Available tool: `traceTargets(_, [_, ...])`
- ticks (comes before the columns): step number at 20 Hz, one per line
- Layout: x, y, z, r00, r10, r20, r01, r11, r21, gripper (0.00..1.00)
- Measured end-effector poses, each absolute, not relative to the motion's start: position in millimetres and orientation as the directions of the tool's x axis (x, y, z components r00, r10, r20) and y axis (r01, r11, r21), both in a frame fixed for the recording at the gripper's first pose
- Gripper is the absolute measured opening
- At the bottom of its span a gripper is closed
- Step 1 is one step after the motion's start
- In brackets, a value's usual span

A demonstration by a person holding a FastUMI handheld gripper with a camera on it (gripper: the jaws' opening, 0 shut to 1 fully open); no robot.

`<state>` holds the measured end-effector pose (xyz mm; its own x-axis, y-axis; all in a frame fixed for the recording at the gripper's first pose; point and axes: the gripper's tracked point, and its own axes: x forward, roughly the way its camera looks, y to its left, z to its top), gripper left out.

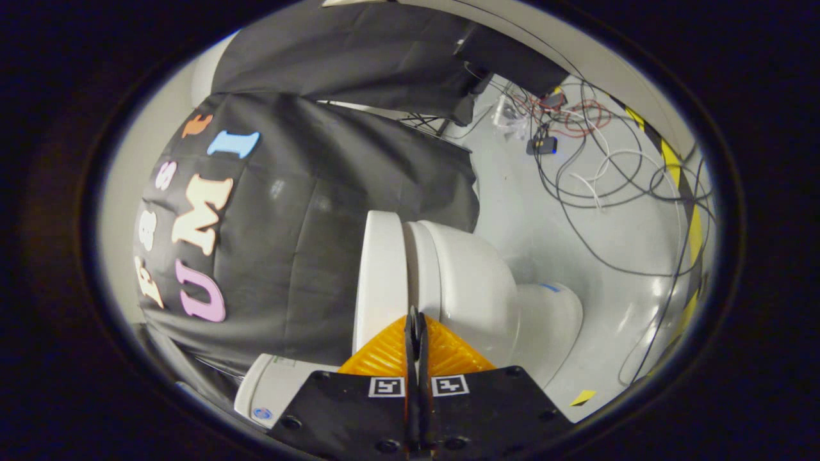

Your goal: Open the toilet lid.

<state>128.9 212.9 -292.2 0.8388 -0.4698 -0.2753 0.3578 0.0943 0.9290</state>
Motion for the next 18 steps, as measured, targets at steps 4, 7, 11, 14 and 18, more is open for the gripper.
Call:
traceTargets(4, [129.6,214.1,-231.6,0.837,-0.525,-0.154,0.292,0.189,0.938,0.01])
traceTargets(7, [136.6,226.4,-197.6,0.844,-0.516,-0.147,0.332,0.287,0.899,0.01])
traceTargets(11, [149.5,245.8,-137.7,0.872,-0.485,-0.067,0.289,0.398,0.871,0.01])
traceTargets(14, [154.5,261.7,-114.6,0.879,-0.473,-0.051,0.294,0.455,0.840,0.06])
traceTargets(18, [166.2,282.5,-88.4,0.899,-0.436,-0.041,0.296,0.537,0.790,0.06])
